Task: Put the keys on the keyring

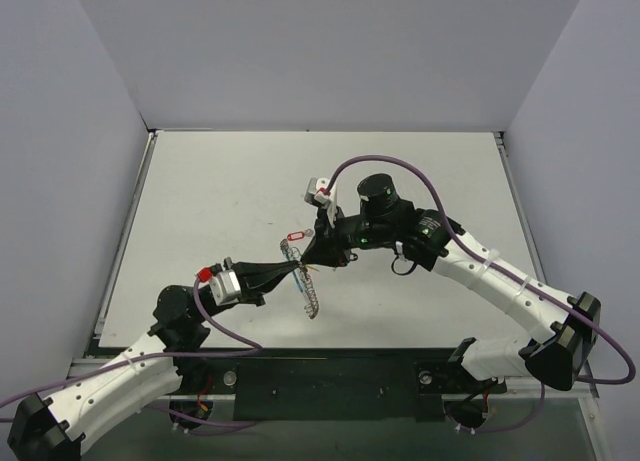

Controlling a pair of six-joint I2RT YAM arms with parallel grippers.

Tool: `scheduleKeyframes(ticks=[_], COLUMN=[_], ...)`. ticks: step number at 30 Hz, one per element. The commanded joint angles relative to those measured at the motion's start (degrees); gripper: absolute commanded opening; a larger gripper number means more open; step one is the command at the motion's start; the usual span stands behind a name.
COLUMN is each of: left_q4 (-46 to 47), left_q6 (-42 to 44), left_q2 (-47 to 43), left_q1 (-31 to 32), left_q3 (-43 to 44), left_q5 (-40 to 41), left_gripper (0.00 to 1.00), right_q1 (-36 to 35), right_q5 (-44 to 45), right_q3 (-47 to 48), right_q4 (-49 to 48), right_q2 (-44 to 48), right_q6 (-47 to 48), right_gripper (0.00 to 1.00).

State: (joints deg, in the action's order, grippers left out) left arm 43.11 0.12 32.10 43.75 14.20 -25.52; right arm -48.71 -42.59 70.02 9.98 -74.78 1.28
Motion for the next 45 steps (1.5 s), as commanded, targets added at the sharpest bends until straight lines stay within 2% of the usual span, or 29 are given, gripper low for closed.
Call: scheduleKeyframes(ticks=[1,4,13,17,20,25,29,36,42,45], left_q4=[7.5,7.0,7.2,7.7,7.9,8.0,7.8,7.9,8.0,8.0], left_q6=[-3.2,-3.6,-4.4,-4.9,-5.0,-5.2,-5.1,-5.2,-5.2,-5.2], left_q2=[-0.9,-1.1,0.1,0.3,0.6,0.9,1.1,0.9,0.6,0.5], left_q1=[-0.2,-0.2,-0.2,-0.1,-0.2,-0.1,-0.1,-0.1,-0.1,-0.2], left_q3=[0.0,-0.7,-1.3,-1.5,-1.4,-1.3,-1.2,-1.3,-1.5,-1.5], left_q5=[3.7,4.3,4.2,4.1,3.7,3.2,2.6,2.6,2.5,2.5], left_gripper=[0.0,0.0,0.0,0.0,0.0,0.0,0.0,0.0,0.0,0.0], right_q1=[1.0,2.5,5.0,5.5,5.3,5.3,4.4,2.4,1.2,0.9], right_q5=[-1.7,-1.6,-3.2,-9.5,-13.5,-14.2,-13.7,-13.6,-14.1,-14.1], right_q3=[3.0,4.2,4.2,4.5,4.4,4.7,5.7,6.4,7.6,7.9], right_q4=[-2.0,-2.1,-2.1,0.2,4.1,7.8,9.2,10.2,10.2,10.2], right_q2=[1.6,1.8,3.3,3.7,3.5,1.6,-0.1,-1.9,-3.5,-3.7], right_q6=[-1.3,-2.9,-2.9,4.3,14.1,25.2,29.7,31.9,31.9,31.8], right_gripper=[0.08,0.2,0.34,0.42,0.46,0.47,0.45,0.38,0.27,0.27])
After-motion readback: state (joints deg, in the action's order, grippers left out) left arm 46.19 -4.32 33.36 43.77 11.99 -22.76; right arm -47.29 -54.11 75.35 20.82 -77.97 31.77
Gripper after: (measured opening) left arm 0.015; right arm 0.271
